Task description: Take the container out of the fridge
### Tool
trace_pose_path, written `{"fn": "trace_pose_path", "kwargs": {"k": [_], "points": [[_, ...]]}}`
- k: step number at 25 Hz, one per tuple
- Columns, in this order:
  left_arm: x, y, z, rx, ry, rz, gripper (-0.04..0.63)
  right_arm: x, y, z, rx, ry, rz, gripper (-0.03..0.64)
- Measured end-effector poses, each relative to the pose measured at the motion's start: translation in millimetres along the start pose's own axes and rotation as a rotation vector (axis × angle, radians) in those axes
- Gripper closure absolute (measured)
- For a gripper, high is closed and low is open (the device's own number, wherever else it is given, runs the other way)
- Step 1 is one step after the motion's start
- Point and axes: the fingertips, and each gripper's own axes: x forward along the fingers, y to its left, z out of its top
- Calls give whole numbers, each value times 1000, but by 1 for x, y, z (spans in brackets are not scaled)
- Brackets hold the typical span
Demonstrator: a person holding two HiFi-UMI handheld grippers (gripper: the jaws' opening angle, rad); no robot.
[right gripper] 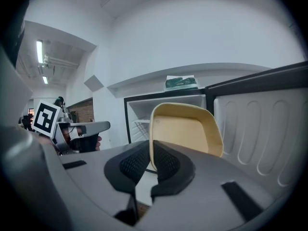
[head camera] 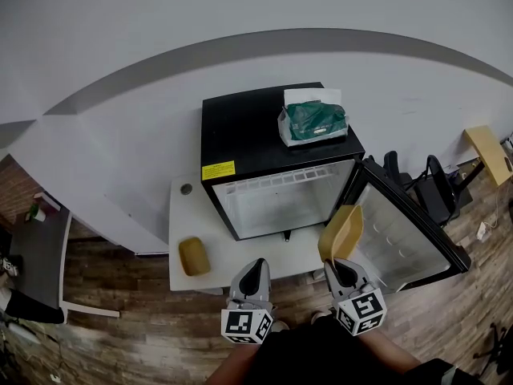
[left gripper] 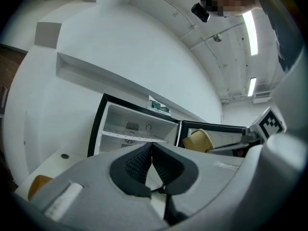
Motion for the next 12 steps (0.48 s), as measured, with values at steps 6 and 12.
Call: {"fn": "trace_pose_path", "kwargs": {"k": [6, 12], "points": [[3, 1, -3, -7, 13, -13, 581, -1, 0, -1, 16, 10, -12, 601], [7, -8, -12, -6, 27, -69, 580, 0, 0, 1, 63, -3, -3, 601]]}}
